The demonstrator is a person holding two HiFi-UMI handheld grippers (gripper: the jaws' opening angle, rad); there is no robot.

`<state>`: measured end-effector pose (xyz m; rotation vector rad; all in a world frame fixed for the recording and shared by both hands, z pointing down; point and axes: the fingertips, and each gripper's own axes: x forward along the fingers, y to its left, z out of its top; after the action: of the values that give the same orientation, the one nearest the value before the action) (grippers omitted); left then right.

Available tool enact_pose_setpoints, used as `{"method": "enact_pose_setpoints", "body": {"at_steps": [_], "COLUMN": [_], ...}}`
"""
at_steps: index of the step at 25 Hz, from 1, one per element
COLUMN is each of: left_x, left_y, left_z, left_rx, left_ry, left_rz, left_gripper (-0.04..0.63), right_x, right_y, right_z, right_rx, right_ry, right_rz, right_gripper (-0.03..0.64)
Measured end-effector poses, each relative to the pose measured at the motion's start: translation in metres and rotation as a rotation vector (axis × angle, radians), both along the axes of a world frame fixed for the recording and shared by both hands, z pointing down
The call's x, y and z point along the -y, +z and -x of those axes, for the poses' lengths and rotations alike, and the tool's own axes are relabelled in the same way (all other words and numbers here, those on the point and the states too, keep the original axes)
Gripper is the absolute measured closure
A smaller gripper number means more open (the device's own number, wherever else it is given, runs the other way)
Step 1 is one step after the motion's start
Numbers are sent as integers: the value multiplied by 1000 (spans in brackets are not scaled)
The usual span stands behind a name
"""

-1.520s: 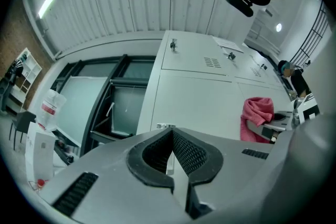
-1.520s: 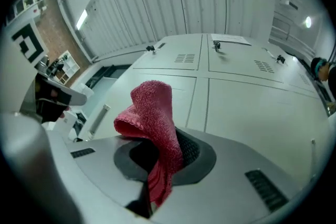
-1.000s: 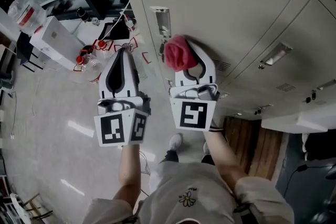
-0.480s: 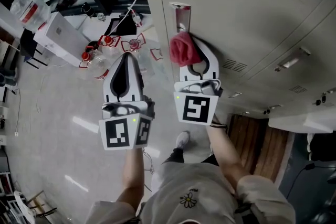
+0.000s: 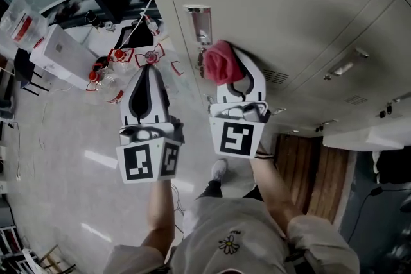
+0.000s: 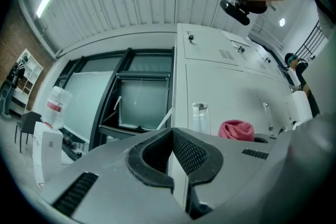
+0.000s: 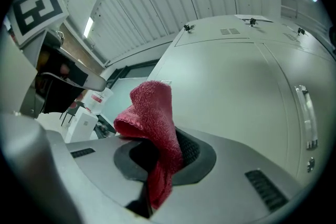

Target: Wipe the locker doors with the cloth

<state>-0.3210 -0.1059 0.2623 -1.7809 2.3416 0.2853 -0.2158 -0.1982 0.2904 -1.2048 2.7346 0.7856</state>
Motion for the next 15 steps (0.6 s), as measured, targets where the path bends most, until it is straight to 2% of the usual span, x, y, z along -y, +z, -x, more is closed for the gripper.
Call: {"method": "enact_pose_setpoints", "body": {"at_steps": [7,12,15], "left_x": [24,42,52], "left_y": [7,12,15], "left_z": [-32,-61,-77], "left_rx": [-23,-46,-73], "left_ry": [57,95,115], "left_rz": [1,3,5], "left_gripper": [578,578,580], "right_x": [16,32,39], "right_y": [-1,-7,-8], "right_z": [-62,-119,-145], "right_rx": [15,126,141], "right_ry": [106,185,216], "right_rz": [5,16,13], "right_gripper": [586,586,586]}}
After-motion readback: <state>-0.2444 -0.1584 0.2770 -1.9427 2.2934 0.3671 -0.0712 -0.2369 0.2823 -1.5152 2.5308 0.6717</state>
